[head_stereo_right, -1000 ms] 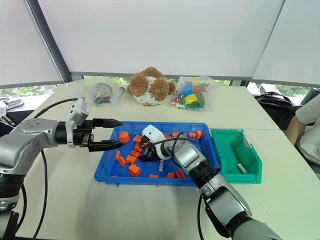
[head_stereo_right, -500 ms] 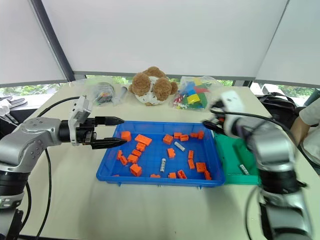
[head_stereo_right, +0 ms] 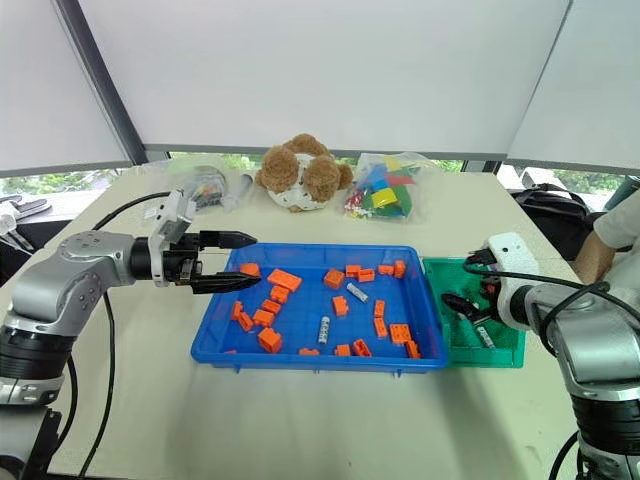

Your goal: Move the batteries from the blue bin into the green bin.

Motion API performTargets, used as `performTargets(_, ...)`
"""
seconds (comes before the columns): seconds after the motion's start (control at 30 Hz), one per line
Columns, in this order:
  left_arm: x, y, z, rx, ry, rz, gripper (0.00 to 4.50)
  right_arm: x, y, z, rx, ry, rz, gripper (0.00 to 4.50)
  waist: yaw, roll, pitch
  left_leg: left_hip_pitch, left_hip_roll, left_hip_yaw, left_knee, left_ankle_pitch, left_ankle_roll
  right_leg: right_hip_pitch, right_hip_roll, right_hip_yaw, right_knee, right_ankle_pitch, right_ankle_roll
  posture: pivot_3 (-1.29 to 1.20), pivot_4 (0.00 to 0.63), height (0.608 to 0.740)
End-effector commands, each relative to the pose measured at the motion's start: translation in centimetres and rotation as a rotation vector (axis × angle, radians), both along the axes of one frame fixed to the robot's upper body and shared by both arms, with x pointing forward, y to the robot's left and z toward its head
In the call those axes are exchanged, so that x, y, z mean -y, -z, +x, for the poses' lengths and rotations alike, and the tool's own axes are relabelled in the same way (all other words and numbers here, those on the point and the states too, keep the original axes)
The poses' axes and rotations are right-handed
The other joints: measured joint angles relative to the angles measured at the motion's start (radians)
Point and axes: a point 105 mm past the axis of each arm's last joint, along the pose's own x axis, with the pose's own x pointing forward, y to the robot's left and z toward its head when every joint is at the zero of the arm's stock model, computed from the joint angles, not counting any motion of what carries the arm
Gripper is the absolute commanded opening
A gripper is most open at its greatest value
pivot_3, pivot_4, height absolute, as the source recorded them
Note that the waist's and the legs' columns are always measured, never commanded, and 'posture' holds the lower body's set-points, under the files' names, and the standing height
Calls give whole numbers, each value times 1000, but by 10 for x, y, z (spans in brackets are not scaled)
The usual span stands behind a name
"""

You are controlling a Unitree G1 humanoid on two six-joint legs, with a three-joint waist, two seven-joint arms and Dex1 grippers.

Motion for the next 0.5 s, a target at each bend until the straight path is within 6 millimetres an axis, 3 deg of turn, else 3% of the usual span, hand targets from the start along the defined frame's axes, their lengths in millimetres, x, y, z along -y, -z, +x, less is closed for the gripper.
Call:
performTargets(0.03,4,-9,-1,53,19,2,4500,-3,-31,-1,94,-37,-36,4448,-1,0,0,0,0,0,0,0,0,0,0,0,0,0,0,0,150,733)
performTargets(0.1,4,-9,-2,55,19,0,4500,-27,-51,2,151,-155,-5,4448,-3,0,0,0,0,0,0,0,0,0,0,0,0,0,0,0,150,733)
performTargets(0.17,5,-9,-2,56,19,0,4500,-45,-57,1,164,-243,2,4448,-7,0,0,0,0,0,0,0,0,0,0,0,0,0,0,0,150,733)
performTargets(0.33,6,-10,-1,63,15,-3,4500,-113,-45,-12,135,-640,-28,4448,-3,0,0,0,0,-2,-1,0,0,0,1,-1,0,0,0,0,150,733)
performTargets(0.5,7,-11,-2,68,13,-5,4500,-148,-28,-8,99,-829,-19,4448,-2,0,0,-1,0,-2,0,0,0,0,0,-1,0,0,0,0,150,733)
